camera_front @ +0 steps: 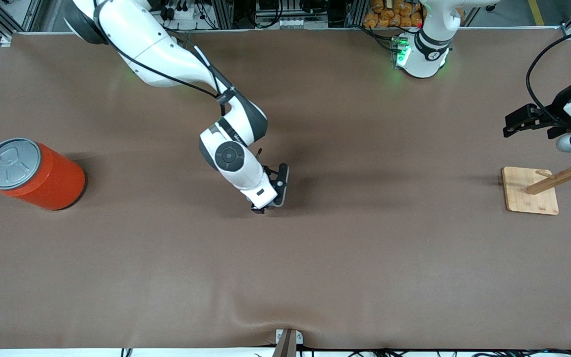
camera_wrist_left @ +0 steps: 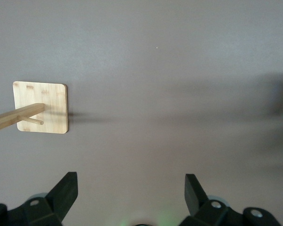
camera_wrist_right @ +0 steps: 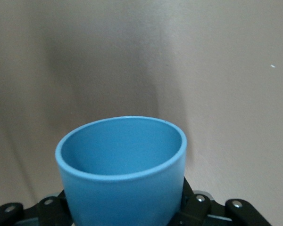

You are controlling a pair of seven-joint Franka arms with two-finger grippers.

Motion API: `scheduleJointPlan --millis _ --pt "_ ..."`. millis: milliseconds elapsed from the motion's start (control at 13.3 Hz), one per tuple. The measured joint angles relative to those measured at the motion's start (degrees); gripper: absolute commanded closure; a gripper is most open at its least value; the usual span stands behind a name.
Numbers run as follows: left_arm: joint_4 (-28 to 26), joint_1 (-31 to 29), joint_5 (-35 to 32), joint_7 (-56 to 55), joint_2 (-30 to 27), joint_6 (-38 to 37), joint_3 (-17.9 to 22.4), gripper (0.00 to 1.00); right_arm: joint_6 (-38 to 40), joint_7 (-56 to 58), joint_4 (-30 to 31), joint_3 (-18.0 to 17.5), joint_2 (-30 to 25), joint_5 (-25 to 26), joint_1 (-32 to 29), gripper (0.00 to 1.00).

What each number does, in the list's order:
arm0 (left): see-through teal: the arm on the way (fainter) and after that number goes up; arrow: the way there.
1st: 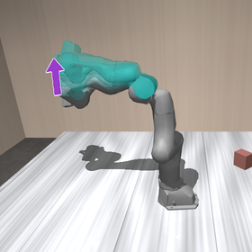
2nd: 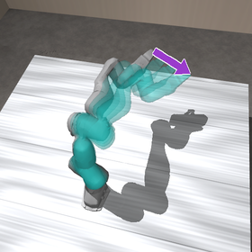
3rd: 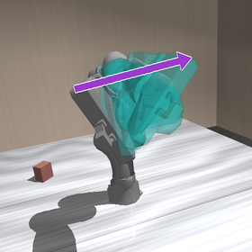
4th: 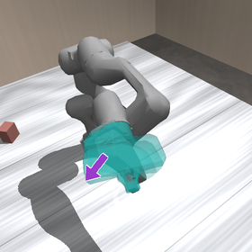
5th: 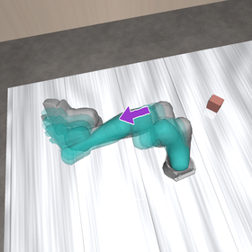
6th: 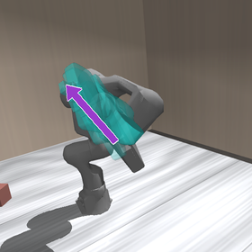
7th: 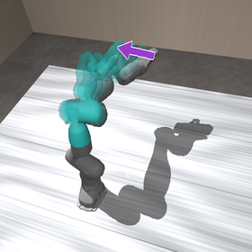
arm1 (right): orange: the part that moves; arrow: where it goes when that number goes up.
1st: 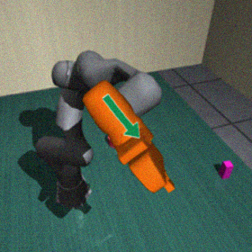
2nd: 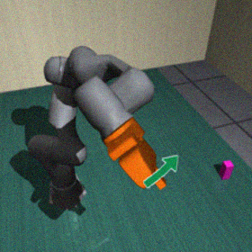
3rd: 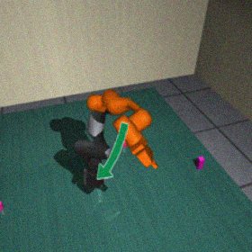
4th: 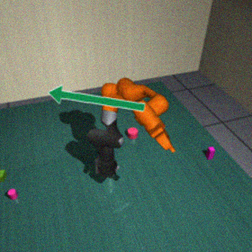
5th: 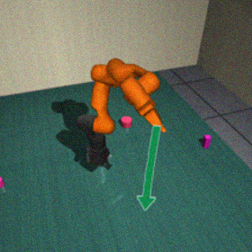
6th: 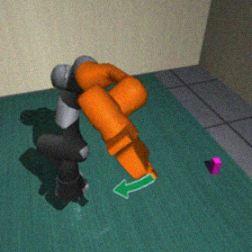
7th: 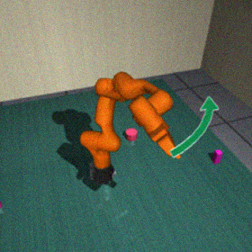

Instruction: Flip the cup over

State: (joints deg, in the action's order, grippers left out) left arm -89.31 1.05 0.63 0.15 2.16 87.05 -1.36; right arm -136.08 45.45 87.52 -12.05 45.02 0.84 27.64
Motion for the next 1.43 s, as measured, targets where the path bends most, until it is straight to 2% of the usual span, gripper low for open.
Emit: scheduleJointPlan --millis 300,525,675,900,1125,1425 --pt "0.0 0.0 0.0 0.0 0.5 0.0 0.0 0.0 0.0 0.2 -1.0 0.1 1.0 3.9 1.0 0.0" --pt "0.0 0.0 0.0 0.0 0.5 0.0 0.0 0.0 0.3 0.3 -2.0 0.2 0.8 4.0 1.0 0.0" --pt "0.0 0.0 0.0 0.0 0.6 0.0 0.0 0.0 3.3 0.4 -2.9 0.1 -0.3 4.0 1.0 0.0" --pt "0.0 0.3 2.3 0.0 0.9 0.0 0.0 0.0 11.3 -1.9 -4.5 0.2 -5.4 3.9 0.8 0.0" --pt "-0.1 0.5 7.8 0.1 2.3 -0.1 -0.1 0.0 18.8 -9.4 -4.7 0.9 -12.6 3.8 -0.3 0.0" --pt "0.6 0.7 18.5 2.1 9.2 0.6 -0.2 0.0 28.7 -16.8 -4.5 1.6 -20.6 3.9 -7.5 0.0"
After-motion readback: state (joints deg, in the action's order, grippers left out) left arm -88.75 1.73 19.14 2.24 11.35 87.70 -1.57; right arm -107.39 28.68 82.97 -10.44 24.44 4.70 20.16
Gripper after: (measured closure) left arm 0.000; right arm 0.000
